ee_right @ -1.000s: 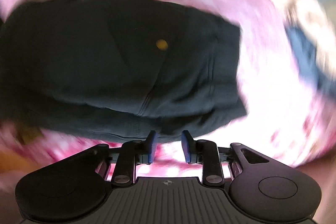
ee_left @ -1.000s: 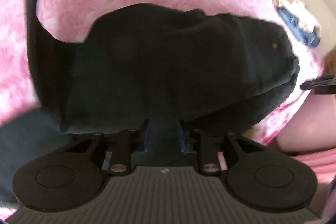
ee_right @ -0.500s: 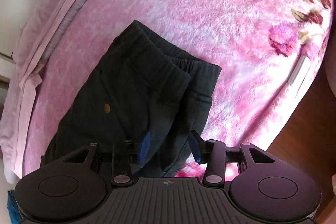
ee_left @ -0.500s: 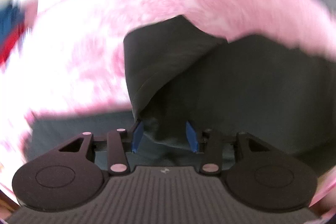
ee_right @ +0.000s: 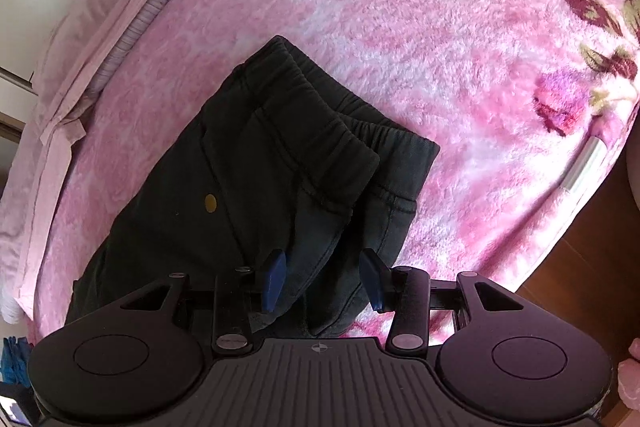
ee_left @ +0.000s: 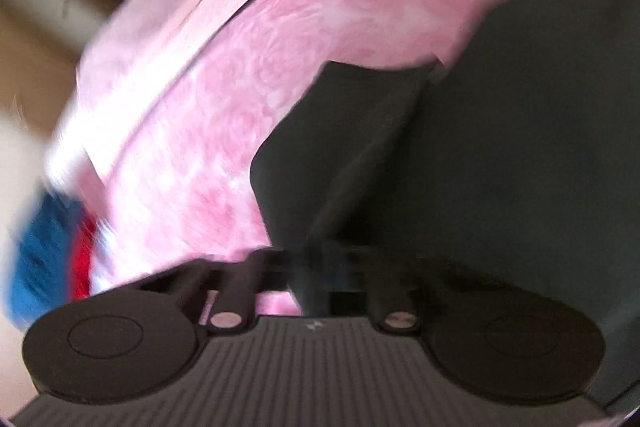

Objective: Fold clothes

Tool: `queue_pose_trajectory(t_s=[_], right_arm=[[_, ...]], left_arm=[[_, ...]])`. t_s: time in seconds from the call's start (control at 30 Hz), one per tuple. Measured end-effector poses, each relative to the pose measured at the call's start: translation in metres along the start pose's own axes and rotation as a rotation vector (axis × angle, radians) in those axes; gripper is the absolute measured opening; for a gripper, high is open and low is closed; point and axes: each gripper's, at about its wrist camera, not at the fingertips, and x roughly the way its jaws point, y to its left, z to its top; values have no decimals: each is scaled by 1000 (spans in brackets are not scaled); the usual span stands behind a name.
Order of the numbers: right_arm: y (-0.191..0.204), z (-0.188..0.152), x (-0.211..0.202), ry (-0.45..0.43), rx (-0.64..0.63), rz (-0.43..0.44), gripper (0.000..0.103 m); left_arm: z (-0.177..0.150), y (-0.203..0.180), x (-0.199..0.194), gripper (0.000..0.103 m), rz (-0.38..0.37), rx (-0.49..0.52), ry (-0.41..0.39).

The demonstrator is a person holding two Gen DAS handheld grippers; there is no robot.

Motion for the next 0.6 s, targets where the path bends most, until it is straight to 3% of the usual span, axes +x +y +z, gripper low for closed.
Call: queue_pose_trajectory(t_s=[0.07, 0.17, 0.23, 0.3, 0.37, 0.43, 0.47, 0.6], right_arm=[[-1, 1, -1, -2, 2, 1, 45], [-4, 2, -4, -10, 23, 9, 45], [-7, 1, -3, -8, 46, 17, 45], [-11, 1, -3, -6, 69, 26, 45], [-12, -1, -3, 3, 70, 25, 45], [-13, -3, -3, 14, 59, 25, 45], [-13, -3, -3, 19, 50, 25, 45], [-17, -4, -6, 11, 46, 56, 45]], left_arm=[[-10, 43, -12, 5, -81, -295, -24], [-62, 122, -32, 5, -131, -910, -78], [-113, 148, -31, 6, -155, -1269, -23], [-156, 154, -28, 8, -158, -1537, 54], [-188, 146, -27, 18, -130, -1716, 108], [-206, 137, -25, 18, -95, -1838, 138], [-208, 135, -24, 19, -98, -1837, 150], [-191, 126, -31, 23, -143, -1644, 137]])
